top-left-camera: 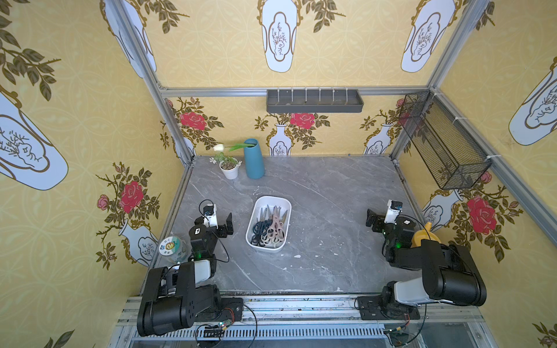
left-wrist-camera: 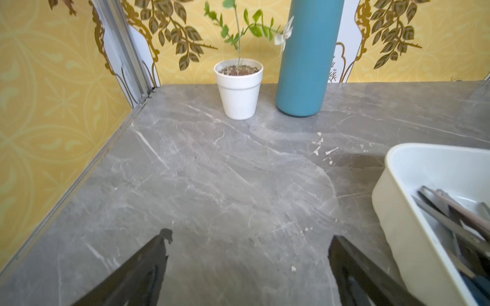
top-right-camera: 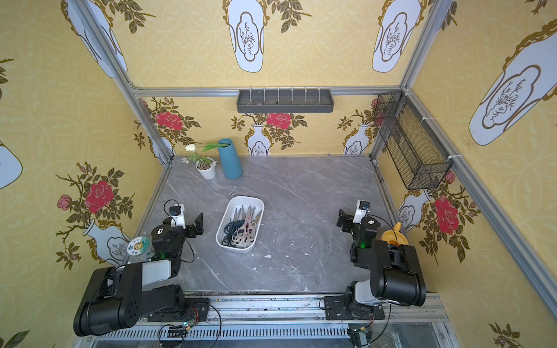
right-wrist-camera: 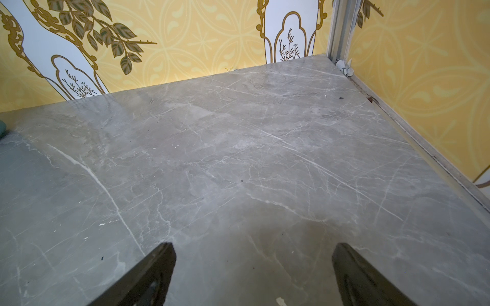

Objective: Put the scissors into the storage box
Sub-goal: Reset both arms

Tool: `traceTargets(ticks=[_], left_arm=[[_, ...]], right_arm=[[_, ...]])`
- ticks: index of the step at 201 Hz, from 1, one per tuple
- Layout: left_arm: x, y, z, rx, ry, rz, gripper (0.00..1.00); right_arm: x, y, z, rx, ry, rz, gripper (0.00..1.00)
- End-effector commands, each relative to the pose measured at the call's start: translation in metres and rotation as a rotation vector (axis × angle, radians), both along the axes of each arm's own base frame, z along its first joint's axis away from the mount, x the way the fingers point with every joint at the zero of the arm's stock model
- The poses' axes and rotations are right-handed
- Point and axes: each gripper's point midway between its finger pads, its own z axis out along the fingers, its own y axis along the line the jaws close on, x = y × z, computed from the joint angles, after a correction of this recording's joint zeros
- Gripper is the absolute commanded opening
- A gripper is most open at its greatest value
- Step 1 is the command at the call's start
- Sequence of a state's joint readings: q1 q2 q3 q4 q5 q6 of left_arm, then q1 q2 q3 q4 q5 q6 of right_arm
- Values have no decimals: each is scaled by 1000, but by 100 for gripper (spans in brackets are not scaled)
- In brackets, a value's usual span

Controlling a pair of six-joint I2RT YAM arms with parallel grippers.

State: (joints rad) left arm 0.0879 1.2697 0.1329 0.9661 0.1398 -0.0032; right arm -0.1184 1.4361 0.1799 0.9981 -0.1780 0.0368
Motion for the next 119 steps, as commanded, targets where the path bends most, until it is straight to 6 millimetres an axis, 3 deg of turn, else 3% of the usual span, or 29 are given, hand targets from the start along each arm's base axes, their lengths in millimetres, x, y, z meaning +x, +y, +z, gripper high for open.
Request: traceTargets(ticks=[1,119], left_arm=[[10,9,2,62,18,81,100],[7,10,5,68,3,97,100]], right_arm=[[4,1,9,5,-35,8,97],[3,2,8,5,-33,8,97]])
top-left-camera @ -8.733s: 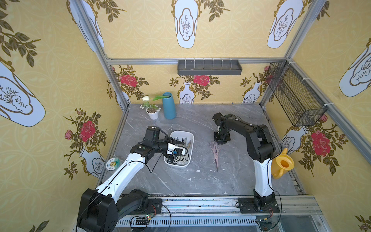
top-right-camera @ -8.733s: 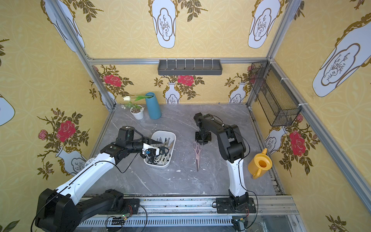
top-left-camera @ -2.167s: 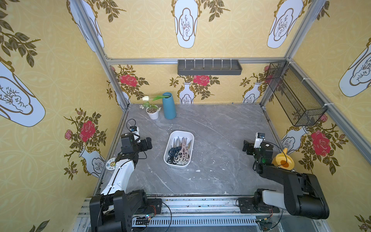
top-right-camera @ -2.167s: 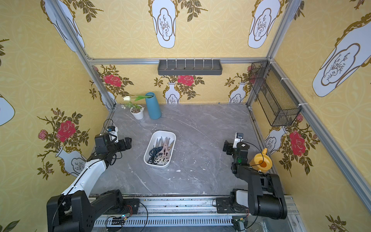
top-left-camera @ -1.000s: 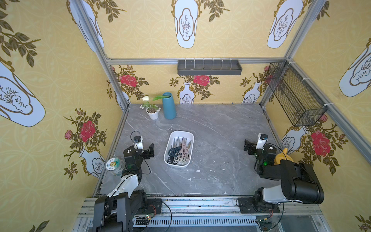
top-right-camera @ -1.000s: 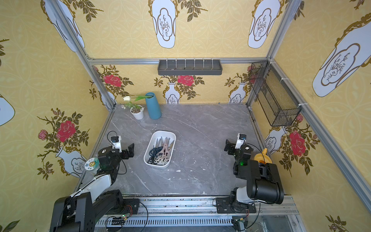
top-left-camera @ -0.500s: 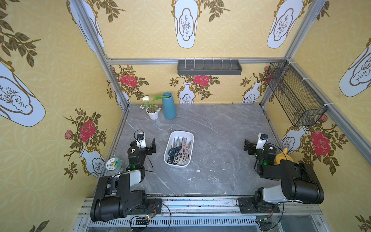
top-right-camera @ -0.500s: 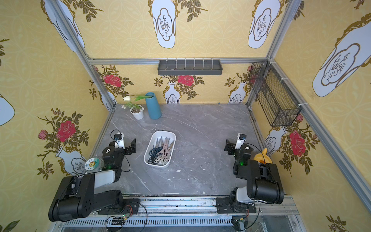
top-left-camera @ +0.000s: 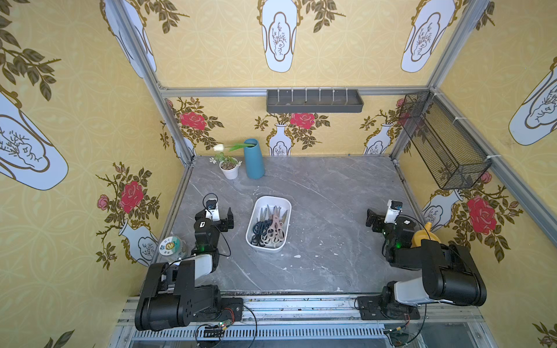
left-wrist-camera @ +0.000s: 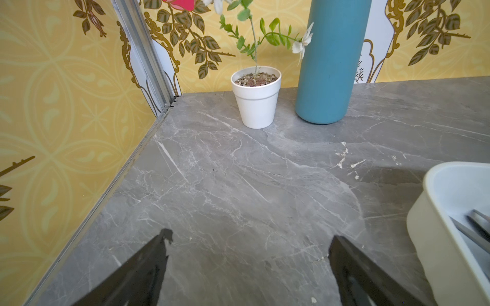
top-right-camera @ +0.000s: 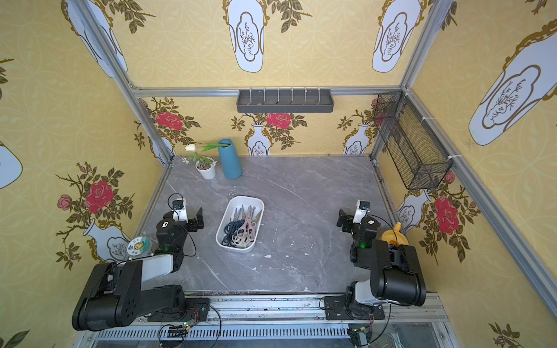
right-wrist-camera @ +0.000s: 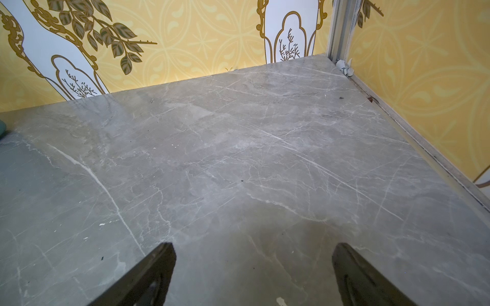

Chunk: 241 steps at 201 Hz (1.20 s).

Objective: Put the scissors into the storage box
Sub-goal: Reset both arms

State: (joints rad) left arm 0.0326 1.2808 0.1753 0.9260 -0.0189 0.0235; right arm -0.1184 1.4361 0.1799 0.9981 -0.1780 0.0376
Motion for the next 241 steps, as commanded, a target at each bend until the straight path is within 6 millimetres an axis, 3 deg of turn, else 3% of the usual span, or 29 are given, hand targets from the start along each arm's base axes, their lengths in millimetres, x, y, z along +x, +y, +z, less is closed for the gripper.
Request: traceTargets(ticks=[1,181,241], left_arm=[[-2,1,2,3,-9,4,100],[-3,1,2,4,-12,5,100],[-22,-3,9,6,-104,-13,100]], right_arm=[[3,2,8,4,-32,9,97],[3,2,8,4,-33,9,97],[3,2,8,4,-33,9,97]])
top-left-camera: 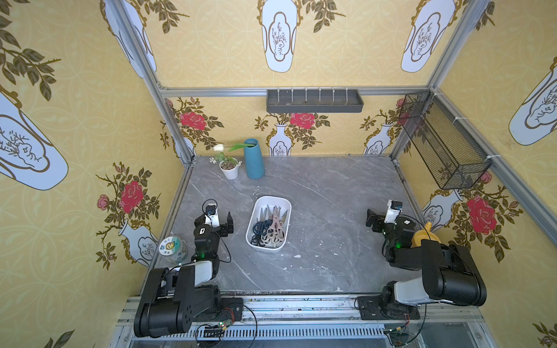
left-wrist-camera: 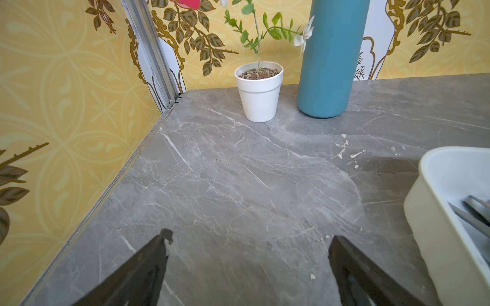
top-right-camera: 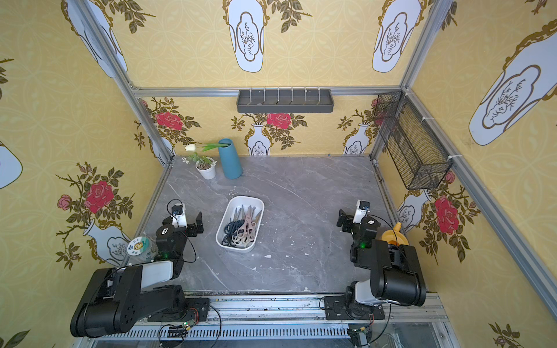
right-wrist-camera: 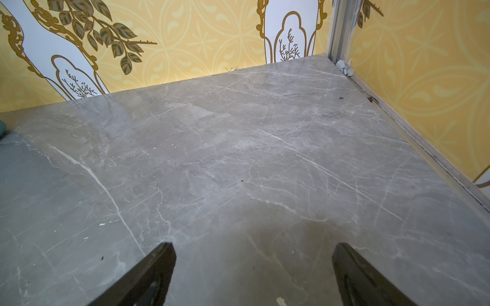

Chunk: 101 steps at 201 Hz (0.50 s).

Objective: Put the scissors into the storage box
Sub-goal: Reset both arms

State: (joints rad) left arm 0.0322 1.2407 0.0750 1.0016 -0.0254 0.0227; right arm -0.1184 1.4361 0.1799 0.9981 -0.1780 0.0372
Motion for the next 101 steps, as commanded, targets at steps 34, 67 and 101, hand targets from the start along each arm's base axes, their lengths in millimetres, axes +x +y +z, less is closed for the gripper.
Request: traceTargets(ticks=[34,67,101], left_arm=[[-1,-3,19,6,-94,-21,100],[5,-6,17,11,-80,-37,100],[6,-5,17,11,-77,-34,100]], right_arm=[[3,2,8,5,-33,9,97],[3,2,8,4,-32,9,97],[4,2,7,6,-26,9,97]])
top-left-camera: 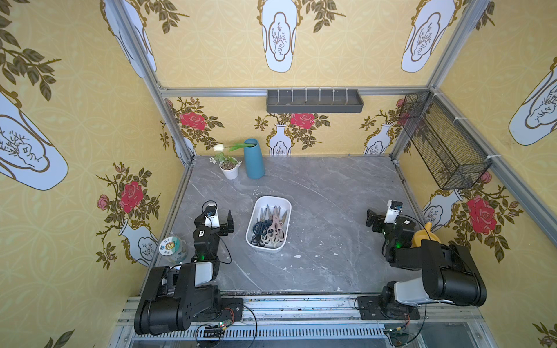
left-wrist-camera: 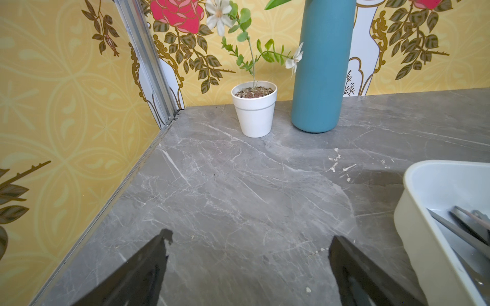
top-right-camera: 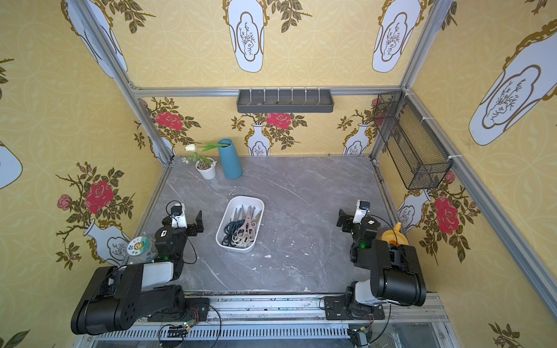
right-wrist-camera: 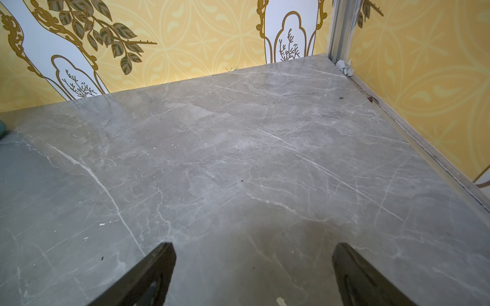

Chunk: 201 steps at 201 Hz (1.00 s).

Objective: Put the scissors into the storage box
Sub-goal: Reset both arms

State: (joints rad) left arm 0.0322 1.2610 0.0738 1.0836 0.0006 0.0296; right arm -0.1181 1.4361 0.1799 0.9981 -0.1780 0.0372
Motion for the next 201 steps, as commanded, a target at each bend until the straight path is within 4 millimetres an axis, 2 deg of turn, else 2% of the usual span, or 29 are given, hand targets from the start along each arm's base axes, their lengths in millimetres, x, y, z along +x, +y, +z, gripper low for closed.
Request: traceTargets(ticks=[1,47,126,152,170,201], left_arm=[[2,-1,4,7,-17,-7,100],[7,7,4,17,-5,57,100],[8,-1,3,25,4,18,100],[-2,1,6,22,-40,29,100],[-11,-5,9,25,-80,-9,100],[-12,-13,11,35,-89,-54,100]], right_arm=[[4,2,7,5,-25,9,97],[3,2,8,-19,-35,-8,97],[2,1,7,-25,-34,-15,97],[3,1,7,-25,-34,-13,97],[2,1,8,-26,-37,-16,97],[2,1,9,-27,-40,-16,97]])
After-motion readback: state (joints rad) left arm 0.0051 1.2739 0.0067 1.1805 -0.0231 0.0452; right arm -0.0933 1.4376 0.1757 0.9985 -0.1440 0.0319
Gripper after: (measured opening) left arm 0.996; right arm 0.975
